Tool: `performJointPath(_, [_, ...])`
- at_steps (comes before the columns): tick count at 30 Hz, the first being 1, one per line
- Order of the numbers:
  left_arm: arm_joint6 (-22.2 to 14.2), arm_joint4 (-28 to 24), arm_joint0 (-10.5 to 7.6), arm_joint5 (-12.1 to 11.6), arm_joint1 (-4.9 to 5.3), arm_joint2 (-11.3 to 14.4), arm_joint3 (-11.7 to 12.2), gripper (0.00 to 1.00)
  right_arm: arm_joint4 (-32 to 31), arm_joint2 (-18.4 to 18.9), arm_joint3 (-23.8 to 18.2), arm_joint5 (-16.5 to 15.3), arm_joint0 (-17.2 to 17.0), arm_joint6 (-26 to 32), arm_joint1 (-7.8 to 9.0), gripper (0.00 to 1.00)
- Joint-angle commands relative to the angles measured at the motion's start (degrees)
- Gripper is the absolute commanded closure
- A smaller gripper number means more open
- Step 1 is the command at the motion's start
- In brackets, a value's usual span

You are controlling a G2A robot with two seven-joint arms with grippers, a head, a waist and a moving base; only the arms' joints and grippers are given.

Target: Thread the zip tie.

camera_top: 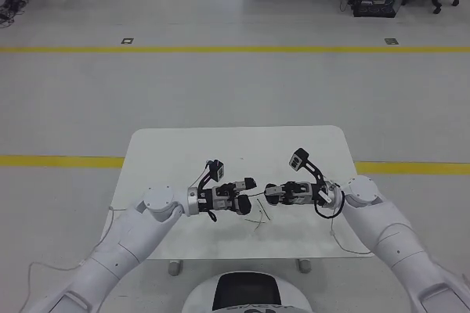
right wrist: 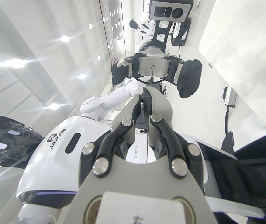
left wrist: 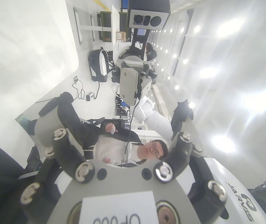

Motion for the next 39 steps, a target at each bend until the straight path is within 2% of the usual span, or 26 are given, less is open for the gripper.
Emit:
performJointPath(1, [0.0, 0.0, 0.00, 0.0, 0.01, 0.0, 0.0, 0.00, -0.1, 0.0, 0.0, 0.0, 0.0, 0.0, -0.06, 1.00])
performJointPath(11, [-0.1, 0.0, -0.05, 0.0, 0.00, 0.4, 0.1, 0.00, -0.3, 0.1, 0.2, 0.1, -0.2, 0.1, -0.35, 1.00])
performJointPath(13, [-0.1, -0.1, -0.08, 0.0, -0.01, 0.5, 0.1, 0.11, -0.4, 0.1, 0.2, 0.2, -0.2, 0.1, -0.40, 1.00])
performJointPath(15, [-0.1, -0.1, -0.14, 0.0, -0.01, 0.5, 0.2, 0.25, -0.5, 0.1, 0.3, 0.3, -0.1, 0.0, -0.47, 1.00])
performJointPath(16, [-0.1, -0.1, -0.14, 0.0, -0.01, 0.5, 0.2, 0.35, -0.6, 0.1, 0.3, 0.4, -0.1, 0.0, -0.50, 1.00])
performJointPath(19, [-0.1, -0.2, -0.16, -0.1, 0.00, 0.5, 0.3, 0.53, -0.8, 0.1, 0.5, 0.6, -0.1, -0.1, -0.59, 1.00])
performJointPath(27, [-0.3, -0.2, -0.26, -0.1, 0.02, 0.7, 0.4, 0.69, -1.1, 0.1, 1.3, 1.2, 0.0, 0.1, -0.78, 1.00])
performJointPath(39, [-0.3, -0.4, -0.41, -0.4, -0.02, 1.0, 0.5, 0.81, -2.3, 0.1, 2.7, 3.1, 0.4, -0.7, -1.06, 1.00])
